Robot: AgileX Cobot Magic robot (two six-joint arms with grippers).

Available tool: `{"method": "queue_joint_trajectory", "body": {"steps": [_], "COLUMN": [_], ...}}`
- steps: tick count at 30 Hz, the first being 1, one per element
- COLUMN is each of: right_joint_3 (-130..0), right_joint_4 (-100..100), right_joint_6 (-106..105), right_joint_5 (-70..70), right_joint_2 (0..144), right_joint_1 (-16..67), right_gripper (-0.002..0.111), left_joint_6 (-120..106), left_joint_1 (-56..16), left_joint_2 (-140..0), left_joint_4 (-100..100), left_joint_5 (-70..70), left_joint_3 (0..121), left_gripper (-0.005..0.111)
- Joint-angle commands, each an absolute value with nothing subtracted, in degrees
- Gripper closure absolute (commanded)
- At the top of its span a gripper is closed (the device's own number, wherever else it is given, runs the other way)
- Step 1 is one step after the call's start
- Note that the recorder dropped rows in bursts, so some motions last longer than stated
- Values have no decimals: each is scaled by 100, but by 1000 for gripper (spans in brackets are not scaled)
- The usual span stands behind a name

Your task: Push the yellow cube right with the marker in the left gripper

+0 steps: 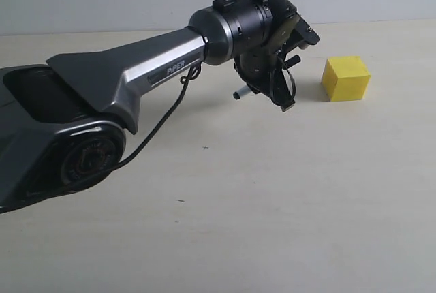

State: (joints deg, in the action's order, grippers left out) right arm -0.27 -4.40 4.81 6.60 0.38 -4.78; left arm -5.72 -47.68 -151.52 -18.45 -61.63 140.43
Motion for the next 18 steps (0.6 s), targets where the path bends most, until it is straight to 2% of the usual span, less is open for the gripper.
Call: {"method": "queue_joint_trajectory", "body": {"steps": [1, 18], "right_joint_3": [0, 0], "right_joint_4": [-449, -449], "right_joint_6": [483, 483], "right_joint_5": [627, 627], "right_joint_2": [0, 0], "right_joint_1": [-509, -509], "right_gripper": [108, 108], "left_joint_6": [-623, -365], "left_joint_1": [-4869, -4989], "left_joint_2": [-15254, -15391], "left_joint_4": [-1913, -1883], "left_joint_5": [-6018, -5559], "left_joint_3": [14160, 14160], "left_gripper": [107, 107]}}
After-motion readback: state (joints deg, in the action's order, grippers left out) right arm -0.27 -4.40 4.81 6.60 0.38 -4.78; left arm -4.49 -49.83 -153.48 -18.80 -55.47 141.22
